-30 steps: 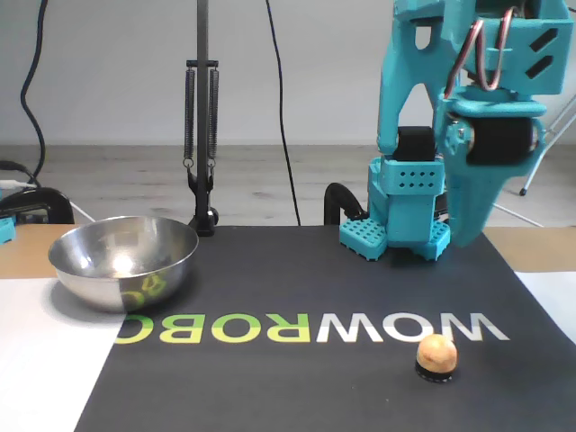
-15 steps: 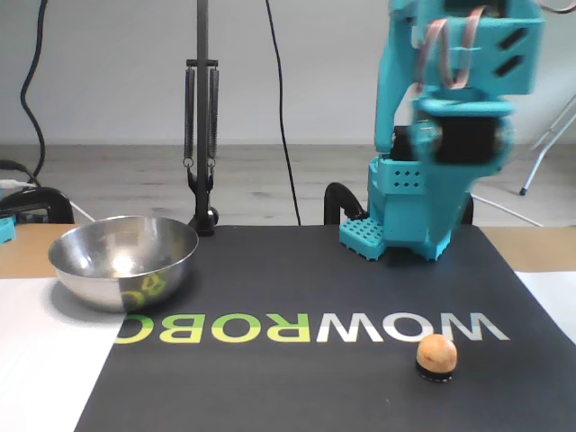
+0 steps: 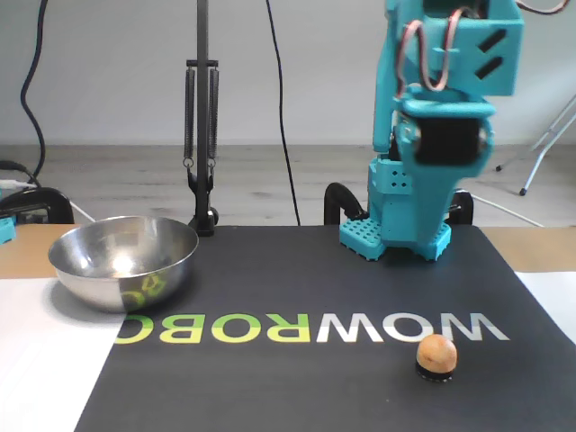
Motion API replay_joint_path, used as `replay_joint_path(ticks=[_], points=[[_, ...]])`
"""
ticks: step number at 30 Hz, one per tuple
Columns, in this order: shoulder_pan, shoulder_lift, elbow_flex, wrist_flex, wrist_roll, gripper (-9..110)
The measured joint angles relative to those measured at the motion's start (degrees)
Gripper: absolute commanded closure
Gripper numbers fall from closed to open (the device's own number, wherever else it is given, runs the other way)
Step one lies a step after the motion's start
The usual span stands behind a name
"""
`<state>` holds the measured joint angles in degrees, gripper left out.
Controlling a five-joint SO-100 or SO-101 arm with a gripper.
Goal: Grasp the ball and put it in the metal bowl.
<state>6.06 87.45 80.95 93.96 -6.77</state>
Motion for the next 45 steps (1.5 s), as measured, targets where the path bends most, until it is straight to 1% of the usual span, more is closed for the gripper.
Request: replay_joint_path(ticks=[16, 24, 40, 45], points=[[1.7, 0.0, 1.4, -0.4, 0.1, 102], [3.0, -1.1, 1.6, -3.3, 0.7, 102], [2.5, -2.9, 2.2, -3.5, 0.1, 102], [2.5, -2.9, 7.7, -9.7, 0.1, 102]])
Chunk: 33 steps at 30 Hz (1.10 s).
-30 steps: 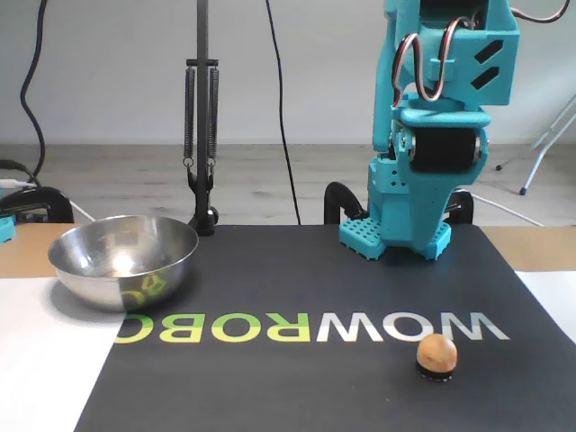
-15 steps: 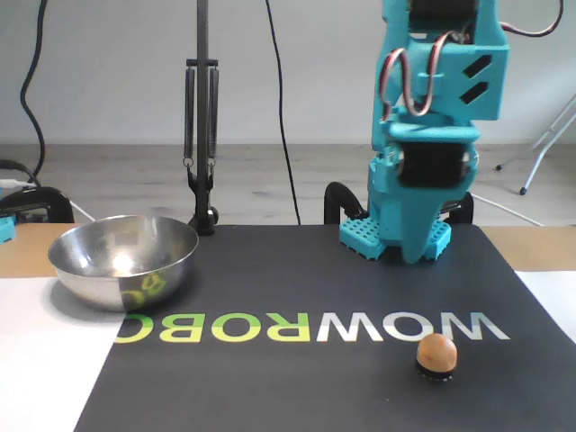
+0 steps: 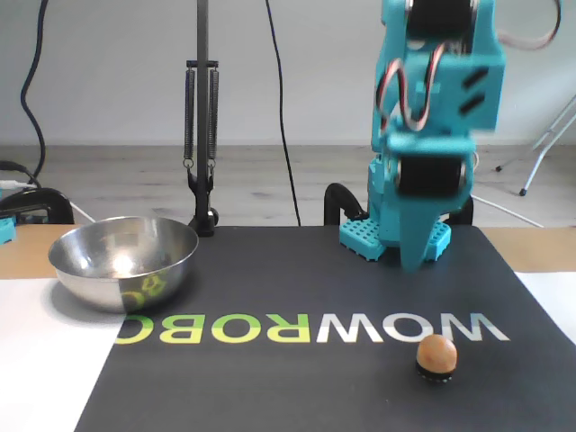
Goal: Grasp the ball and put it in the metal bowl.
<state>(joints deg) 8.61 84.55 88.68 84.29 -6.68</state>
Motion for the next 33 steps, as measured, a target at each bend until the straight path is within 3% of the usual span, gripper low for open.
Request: replay_joint_path(ticks=[7, 33], points=[[-0.6, 2.5, 8.5, -7.0, 0.0, 102], [-1.7, 8.8, 14.7, -12.7, 0.0, 102]])
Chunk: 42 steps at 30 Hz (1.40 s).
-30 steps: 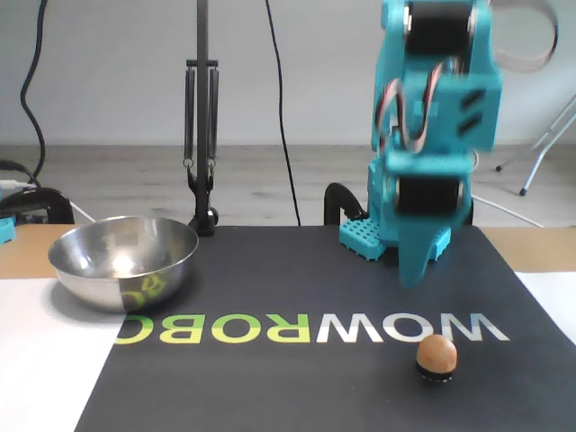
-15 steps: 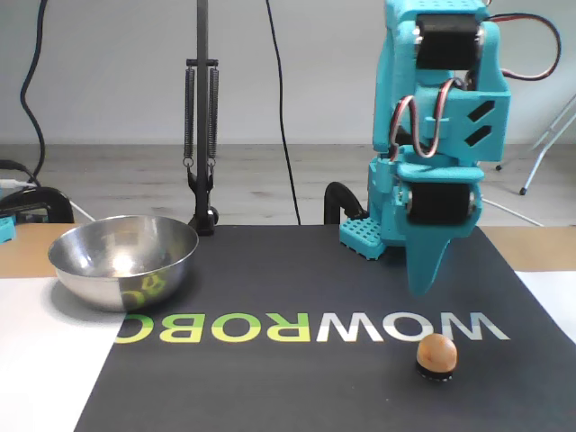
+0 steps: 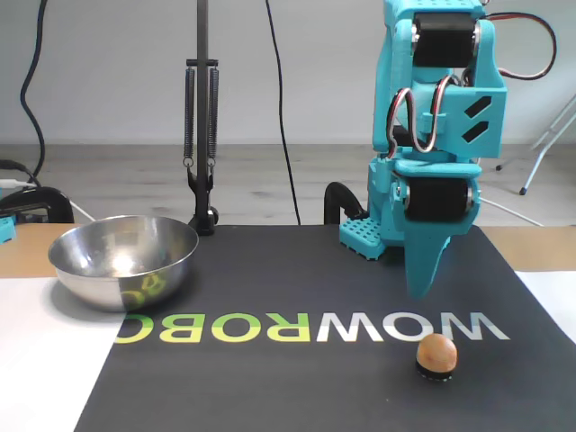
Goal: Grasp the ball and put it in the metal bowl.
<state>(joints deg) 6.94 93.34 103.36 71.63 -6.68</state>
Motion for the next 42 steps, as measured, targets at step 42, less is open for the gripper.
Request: replay_joint_path(ticks=[42], points=[[0.0, 0.7, 6.3, -5.5, 0.0, 101]])
